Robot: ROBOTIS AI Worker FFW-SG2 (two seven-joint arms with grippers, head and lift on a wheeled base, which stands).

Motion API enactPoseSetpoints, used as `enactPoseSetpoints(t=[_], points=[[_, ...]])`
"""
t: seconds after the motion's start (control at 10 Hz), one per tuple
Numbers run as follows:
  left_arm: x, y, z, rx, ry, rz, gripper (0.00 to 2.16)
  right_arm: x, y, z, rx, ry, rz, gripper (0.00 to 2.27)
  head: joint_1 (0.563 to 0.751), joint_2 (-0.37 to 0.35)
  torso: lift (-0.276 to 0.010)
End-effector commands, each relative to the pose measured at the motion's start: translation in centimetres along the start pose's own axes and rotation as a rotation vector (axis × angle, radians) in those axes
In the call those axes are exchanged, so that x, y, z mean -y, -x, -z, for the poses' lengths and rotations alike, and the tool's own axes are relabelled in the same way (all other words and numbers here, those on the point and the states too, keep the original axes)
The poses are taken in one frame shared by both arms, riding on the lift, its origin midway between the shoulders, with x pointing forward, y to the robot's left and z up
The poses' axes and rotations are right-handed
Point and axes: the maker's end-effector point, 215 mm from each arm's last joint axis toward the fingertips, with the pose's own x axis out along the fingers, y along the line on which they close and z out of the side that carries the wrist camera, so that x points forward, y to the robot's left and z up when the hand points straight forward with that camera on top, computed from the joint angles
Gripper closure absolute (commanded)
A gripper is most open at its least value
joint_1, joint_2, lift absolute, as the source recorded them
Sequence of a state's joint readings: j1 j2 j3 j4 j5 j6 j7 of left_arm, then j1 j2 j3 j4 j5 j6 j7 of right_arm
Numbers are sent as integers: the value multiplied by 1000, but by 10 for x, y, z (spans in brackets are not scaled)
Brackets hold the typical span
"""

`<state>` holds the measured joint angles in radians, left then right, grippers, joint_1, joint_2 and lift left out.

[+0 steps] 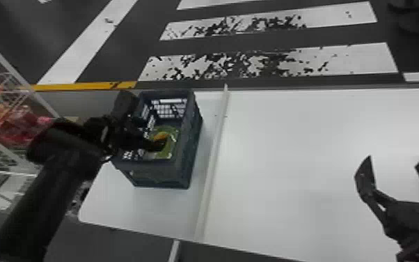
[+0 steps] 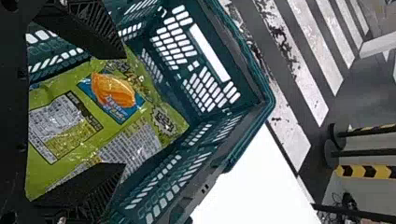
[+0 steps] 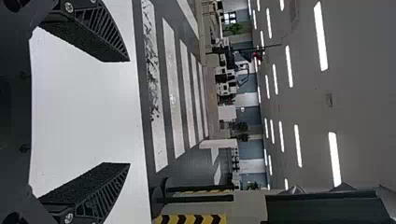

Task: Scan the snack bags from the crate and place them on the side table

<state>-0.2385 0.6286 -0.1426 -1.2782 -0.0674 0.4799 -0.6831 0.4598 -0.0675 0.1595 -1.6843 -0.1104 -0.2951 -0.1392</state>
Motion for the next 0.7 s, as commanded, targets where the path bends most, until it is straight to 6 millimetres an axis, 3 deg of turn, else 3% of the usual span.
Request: enactPoseSetpoints(t=[0.0,0.6], points=[[2,-11,3,-32,-19,9,46,-1,0,0,-1,-1,-4,87,695,262,-50],[31,-51,11,-101,-90,67,46,-3,0,-1,-1,-4,-10,87,695,243,-50]])
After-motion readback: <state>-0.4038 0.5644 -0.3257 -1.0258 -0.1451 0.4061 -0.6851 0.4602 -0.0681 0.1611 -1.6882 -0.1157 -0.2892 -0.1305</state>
